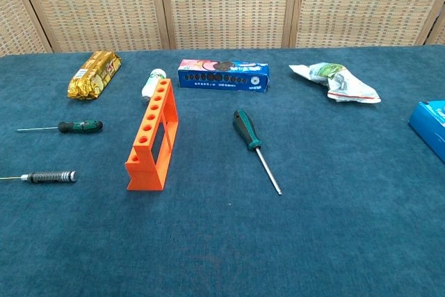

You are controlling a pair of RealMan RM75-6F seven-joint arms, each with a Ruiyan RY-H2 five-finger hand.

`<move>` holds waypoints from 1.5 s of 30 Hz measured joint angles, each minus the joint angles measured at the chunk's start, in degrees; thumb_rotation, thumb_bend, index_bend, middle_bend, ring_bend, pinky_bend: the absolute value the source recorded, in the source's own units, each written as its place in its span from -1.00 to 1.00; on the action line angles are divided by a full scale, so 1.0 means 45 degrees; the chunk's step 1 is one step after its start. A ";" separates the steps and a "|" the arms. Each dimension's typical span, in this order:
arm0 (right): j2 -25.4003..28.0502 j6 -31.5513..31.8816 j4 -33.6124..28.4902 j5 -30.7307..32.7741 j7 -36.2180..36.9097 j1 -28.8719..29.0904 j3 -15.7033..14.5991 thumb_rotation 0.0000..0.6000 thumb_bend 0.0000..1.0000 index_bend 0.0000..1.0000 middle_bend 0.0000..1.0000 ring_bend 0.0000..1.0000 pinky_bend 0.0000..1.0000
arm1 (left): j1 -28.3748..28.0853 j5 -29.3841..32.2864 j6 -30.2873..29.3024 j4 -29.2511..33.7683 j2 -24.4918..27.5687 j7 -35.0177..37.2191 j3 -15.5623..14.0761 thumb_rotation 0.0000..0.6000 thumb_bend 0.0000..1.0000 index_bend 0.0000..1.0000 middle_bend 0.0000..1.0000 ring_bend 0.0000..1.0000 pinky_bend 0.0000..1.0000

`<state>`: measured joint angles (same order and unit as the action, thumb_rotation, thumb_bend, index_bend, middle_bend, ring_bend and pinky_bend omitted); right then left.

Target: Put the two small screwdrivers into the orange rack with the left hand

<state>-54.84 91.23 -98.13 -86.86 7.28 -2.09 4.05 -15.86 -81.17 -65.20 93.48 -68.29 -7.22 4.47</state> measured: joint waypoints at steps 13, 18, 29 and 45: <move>0.0115 -0.0478 0.0107 0.0329 0.0448 0.0154 0.0043 1.00 -1.00 -1.00 -1.00 -1.00 -1.00 | -0.1457 0.2692 0.1452 -0.0986 -0.2048 -0.2422 0.0522 1.00 -0.28 -0.20 -1.00 -1.00 -1.00; 0.0121 -0.0540 0.0119 0.0362 0.0461 0.0189 0.0043 1.00 -1.00 -1.00 -1.00 -1.00 -1.00 | -0.1699 0.3205 0.1575 -0.1125 -0.2478 -0.2841 0.0481 1.00 -0.34 -0.20 -1.00 -1.00 -1.00; 0.0140 -0.0566 0.0137 0.0357 0.0527 0.0208 0.0041 1.00 -1.00 -1.00 -1.00 -1.00 -1.00 | -0.1889 0.3619 0.1643 -0.1883 -0.3237 -0.2759 0.0282 1.00 -0.47 -0.18 -1.00 -1.00 -1.00; 0.0168 -0.0651 0.0169 0.0410 0.0669 0.0243 0.0042 1.00 -1.00 -1.00 -1.00 -1.00 -1.00 | -0.2268 0.4036 0.1492 -0.2402 -0.4069 -0.3117 0.0298 1.00 -0.47 -0.11 -1.00 -1.00 -1.00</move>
<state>-54.08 88.30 -97.37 -85.02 10.29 -0.99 4.24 -26.06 -63.01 -58.49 82.67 -86.60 -21.25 5.81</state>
